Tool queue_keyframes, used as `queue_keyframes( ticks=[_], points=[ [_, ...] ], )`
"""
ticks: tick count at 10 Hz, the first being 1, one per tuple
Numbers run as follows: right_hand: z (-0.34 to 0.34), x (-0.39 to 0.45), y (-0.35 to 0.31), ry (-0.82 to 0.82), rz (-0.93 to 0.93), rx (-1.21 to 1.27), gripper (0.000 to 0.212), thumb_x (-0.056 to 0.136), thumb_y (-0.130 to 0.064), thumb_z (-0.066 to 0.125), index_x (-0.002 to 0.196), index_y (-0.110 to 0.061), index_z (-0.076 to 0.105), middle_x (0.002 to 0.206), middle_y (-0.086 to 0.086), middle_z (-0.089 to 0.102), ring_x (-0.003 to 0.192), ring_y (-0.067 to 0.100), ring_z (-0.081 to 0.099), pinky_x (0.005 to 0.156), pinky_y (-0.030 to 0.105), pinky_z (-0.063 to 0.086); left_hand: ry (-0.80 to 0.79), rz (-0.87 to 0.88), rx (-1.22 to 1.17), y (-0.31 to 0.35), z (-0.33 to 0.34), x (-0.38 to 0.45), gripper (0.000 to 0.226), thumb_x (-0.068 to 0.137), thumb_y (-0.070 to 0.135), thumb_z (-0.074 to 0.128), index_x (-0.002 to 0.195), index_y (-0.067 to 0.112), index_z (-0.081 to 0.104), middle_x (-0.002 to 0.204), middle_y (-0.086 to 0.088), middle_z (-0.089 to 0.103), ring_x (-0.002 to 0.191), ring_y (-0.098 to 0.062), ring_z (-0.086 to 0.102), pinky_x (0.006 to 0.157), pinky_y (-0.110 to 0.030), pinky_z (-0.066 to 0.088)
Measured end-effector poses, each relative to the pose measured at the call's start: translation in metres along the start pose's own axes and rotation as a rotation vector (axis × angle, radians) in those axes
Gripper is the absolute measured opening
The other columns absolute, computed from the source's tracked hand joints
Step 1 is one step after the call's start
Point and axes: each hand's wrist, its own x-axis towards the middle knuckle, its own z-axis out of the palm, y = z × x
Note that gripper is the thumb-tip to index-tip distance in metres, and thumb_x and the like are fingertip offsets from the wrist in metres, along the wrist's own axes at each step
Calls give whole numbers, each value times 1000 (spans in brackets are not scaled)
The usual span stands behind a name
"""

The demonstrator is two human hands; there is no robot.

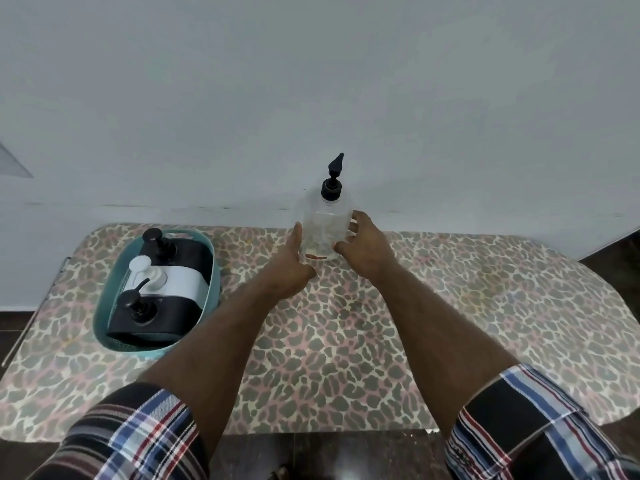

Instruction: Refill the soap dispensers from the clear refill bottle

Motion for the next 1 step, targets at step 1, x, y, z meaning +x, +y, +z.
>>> queue_keyframes(
  ticks=[1],
  points=[
    [-2,-6,10,39,33,-65,67,87,-9,66,149,-8,42,143,14,58,129,30,58,107,48,49,86,16,101,3,2,-10,93,99,7,58,165,27,-4,164,-10,40,71,-3,56,60,-20,48]
  ],
)
